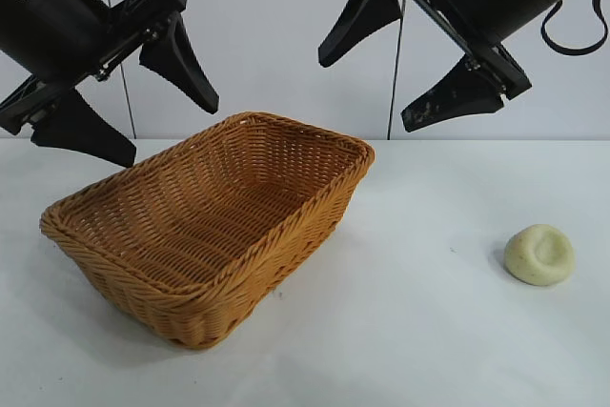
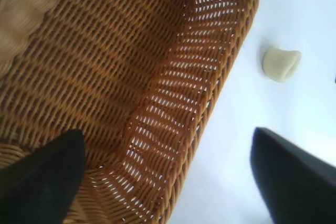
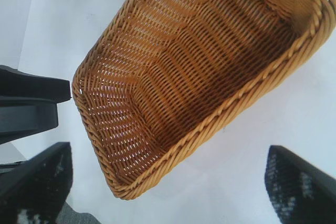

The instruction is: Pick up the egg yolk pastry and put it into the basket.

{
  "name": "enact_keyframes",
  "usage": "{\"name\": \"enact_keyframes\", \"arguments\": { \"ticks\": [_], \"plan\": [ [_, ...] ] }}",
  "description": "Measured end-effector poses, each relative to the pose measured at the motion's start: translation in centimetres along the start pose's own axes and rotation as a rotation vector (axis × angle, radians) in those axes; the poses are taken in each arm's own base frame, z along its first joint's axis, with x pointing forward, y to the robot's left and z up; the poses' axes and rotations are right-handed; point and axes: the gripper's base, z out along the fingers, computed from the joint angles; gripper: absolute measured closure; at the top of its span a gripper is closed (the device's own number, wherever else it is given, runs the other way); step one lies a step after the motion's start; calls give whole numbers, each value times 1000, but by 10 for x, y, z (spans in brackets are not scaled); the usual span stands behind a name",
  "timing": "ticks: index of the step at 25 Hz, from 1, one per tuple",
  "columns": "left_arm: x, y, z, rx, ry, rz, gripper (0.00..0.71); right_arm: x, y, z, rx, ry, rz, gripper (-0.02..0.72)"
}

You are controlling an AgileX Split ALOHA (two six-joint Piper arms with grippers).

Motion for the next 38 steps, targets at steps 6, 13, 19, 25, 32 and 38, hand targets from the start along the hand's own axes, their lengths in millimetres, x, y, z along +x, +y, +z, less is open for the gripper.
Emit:
{"name": "enact_keyframes", "arguments": {
  "ticks": [6,13,19,25,32,38],
  "plan": [
    [0,0,0,0,0,0,49,0,0,0,0,0,0,18],
    [0,0,0,0,0,0,49,0,0,0,0,0,0,18],
    [0,0,0,0,0,0,49,0,0,0,0,0,0,18],
    [0,0,0,0,0,0,49,0,0,0,0,0,0,18],
    [0,4,-2,-13,12,-7,49,0,0,0,0,0,0,18],
    [0,13,-26,-86,9,-72,49,0,0,0,-1,2,1,18]
  ]
}}
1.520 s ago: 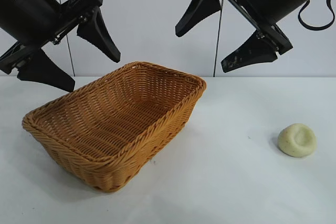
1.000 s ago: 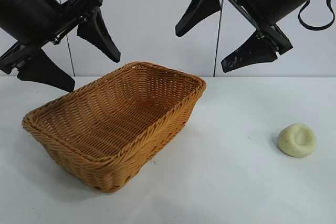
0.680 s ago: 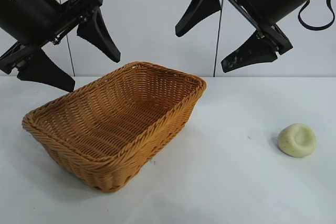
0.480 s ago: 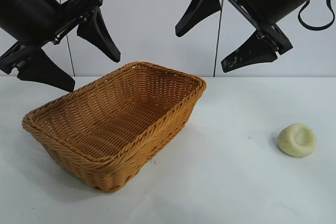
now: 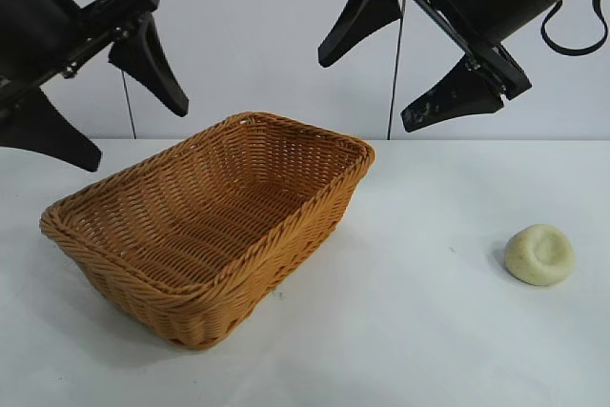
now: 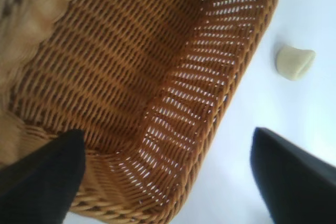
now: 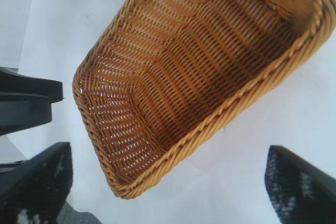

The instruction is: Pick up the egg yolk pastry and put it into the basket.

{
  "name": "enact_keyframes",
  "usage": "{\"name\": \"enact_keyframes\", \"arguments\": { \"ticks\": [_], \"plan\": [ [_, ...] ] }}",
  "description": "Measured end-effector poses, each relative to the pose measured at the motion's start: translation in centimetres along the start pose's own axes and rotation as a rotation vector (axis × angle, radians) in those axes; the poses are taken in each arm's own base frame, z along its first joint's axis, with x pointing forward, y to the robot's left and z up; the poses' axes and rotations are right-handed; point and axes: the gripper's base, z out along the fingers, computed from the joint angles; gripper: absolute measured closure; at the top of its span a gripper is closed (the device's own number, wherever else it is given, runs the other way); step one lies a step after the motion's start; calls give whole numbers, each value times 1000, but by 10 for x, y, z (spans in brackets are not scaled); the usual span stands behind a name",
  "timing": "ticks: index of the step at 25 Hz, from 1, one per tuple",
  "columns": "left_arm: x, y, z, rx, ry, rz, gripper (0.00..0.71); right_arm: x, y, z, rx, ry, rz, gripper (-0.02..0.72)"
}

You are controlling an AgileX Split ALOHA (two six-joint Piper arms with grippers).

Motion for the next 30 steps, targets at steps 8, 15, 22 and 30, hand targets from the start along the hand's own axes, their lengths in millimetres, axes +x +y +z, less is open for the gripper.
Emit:
{"name": "enact_keyframes", "arguments": {
  "ticks": [8,15,22,30],
  "plan": [
    [35,6,-31,-30,-27,-187,49,0,0,0,0,0,0,18],
    [81,15,-10,-106,-11,-332,49,0,0,0,1,0,-1,18],
    [81,25,20,-214,-40,-473,49,0,0,0,1,0,-1,18],
    [70,32,52,-297,-13,-587,49,0,0,0,1,1,-2,18]
  ]
}}
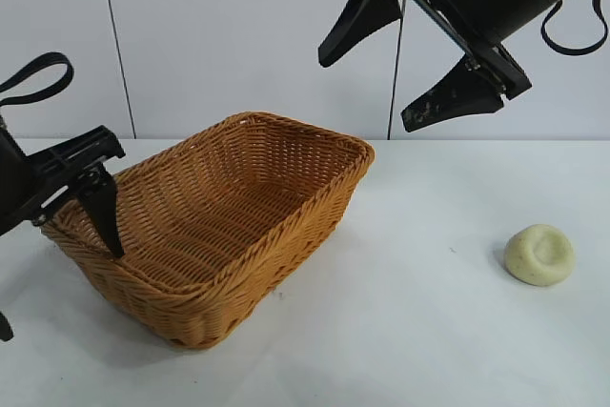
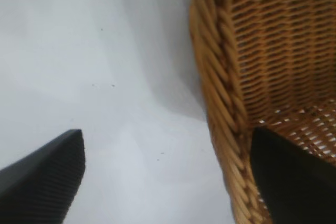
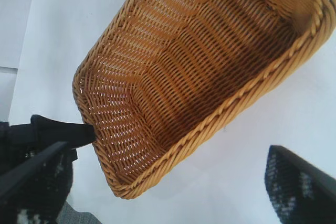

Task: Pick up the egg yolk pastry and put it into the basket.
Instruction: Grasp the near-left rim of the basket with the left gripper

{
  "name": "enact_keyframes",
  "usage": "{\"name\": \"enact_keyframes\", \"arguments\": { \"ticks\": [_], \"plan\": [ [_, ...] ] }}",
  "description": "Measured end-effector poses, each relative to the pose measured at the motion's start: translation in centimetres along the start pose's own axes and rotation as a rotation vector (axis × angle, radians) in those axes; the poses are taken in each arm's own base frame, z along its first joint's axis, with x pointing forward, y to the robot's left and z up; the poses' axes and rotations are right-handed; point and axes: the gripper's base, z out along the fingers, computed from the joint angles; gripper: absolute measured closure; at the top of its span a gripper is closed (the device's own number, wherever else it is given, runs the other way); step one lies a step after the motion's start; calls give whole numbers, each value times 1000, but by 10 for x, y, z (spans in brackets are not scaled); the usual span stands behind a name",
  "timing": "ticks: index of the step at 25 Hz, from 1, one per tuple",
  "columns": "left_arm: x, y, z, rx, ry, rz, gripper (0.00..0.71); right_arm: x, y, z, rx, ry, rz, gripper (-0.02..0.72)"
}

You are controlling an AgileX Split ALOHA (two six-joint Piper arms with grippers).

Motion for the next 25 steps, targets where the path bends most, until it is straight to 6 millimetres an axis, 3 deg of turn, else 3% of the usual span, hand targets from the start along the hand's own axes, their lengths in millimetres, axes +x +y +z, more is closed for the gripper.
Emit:
{"name": "enact_keyframes", "arguments": {
  "ticks": [5,9,20,25],
  "plan": [
    [-8,-21,-8,52,-24,-5,49,0,0,0,-1,0,1,18],
    [-10,-20,-6,35,-43,-57,49,0,0,0,-1,0,1,18],
    [-16,-13,41,-65,-30,-82,49,1,1,0,-7,16,1,18],
    [-16,-14,45,-61,-33,-83,75,2,1,0,-7,18,1,18]
  ]
}}
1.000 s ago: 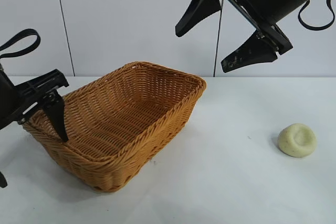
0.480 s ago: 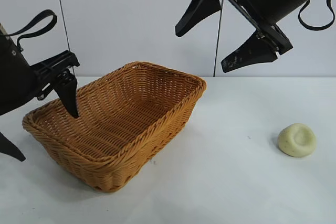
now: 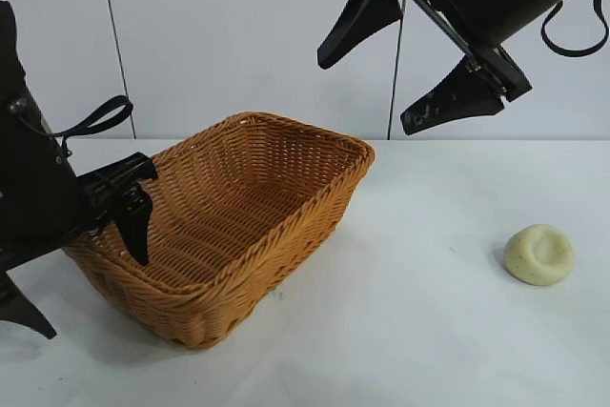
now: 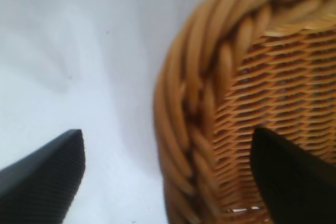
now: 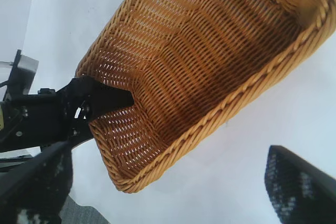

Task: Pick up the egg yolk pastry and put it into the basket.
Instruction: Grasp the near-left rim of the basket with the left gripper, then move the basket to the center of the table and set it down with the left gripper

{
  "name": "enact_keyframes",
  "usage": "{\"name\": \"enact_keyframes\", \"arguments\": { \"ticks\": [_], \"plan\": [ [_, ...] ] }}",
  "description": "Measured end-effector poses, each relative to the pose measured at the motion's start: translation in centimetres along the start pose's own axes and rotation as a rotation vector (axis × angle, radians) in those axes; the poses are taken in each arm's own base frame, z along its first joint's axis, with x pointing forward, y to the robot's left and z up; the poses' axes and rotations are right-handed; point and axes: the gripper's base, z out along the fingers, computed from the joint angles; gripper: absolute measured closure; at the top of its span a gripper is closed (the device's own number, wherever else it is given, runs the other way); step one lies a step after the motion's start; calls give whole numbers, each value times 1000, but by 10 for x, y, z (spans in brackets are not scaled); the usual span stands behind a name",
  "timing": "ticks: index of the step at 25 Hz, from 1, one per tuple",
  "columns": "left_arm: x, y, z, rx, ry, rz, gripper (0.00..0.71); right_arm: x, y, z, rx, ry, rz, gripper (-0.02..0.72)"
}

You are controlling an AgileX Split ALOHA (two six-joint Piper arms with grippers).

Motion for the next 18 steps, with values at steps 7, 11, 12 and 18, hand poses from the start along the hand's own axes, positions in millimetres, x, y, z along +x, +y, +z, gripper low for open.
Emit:
{"name": "enact_keyframes", "arguments": {
  "ticks": [7,11,12,18],
  "plan": [
    [0,-1,0,9,0,0,546,0,0,0,0,1,1,18],
    [-2,-5,-4,-5,28,22,568,0,0,0,-1,2,1,18],
    [-4,-8,-7,1,40,35,568,0,0,0,-1,3,1,18],
    [-41,-32,-21,60,99,221,569,0,0,0,-1,3,1,18]
  ]
}}
